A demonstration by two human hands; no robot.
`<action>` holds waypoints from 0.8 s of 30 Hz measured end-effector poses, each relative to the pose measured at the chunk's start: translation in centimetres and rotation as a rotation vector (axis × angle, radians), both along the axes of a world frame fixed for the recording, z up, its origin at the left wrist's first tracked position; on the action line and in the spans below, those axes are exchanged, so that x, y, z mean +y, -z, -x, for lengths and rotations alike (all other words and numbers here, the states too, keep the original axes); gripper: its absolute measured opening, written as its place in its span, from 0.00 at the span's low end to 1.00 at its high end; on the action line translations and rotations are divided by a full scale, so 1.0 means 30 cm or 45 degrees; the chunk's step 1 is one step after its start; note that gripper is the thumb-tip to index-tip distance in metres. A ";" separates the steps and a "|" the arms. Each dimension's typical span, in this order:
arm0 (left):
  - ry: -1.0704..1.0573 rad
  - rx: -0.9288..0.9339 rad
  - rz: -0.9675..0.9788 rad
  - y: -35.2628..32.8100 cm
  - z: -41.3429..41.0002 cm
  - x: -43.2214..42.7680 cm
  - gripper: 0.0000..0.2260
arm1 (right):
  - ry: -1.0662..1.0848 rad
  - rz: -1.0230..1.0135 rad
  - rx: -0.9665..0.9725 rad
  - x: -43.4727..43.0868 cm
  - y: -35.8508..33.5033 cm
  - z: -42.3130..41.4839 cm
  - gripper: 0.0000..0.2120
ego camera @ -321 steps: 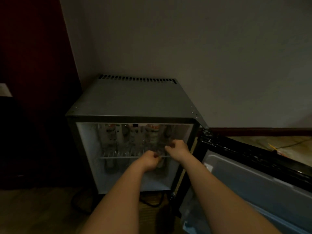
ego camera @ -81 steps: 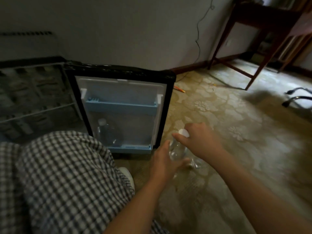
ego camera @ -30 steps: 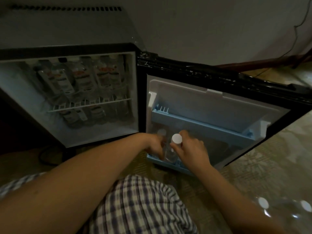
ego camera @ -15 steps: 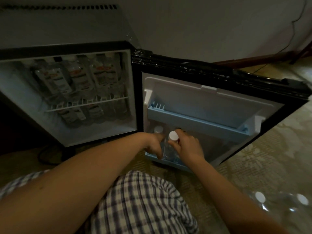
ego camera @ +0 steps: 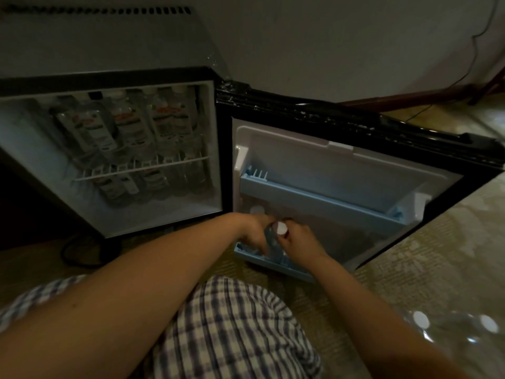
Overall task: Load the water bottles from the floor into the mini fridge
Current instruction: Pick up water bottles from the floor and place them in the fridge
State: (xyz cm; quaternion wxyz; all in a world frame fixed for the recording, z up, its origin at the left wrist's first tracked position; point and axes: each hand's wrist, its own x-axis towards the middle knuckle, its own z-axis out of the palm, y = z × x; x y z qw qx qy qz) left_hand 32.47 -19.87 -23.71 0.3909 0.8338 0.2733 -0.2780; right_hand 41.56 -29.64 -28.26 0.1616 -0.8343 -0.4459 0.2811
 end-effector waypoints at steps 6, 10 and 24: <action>0.136 0.018 -0.204 -0.045 0.003 -0.009 0.26 | -0.046 0.180 -0.028 -0.083 -0.049 -0.039 0.25; 0.159 -0.078 -0.288 -0.137 -0.001 -0.039 0.21 | -0.194 0.243 -0.079 -0.179 -0.122 -0.051 0.19; 0.497 -0.213 -0.411 -0.352 -0.060 -0.474 0.18 | 0.021 0.123 -0.065 -0.709 -0.263 -0.209 0.16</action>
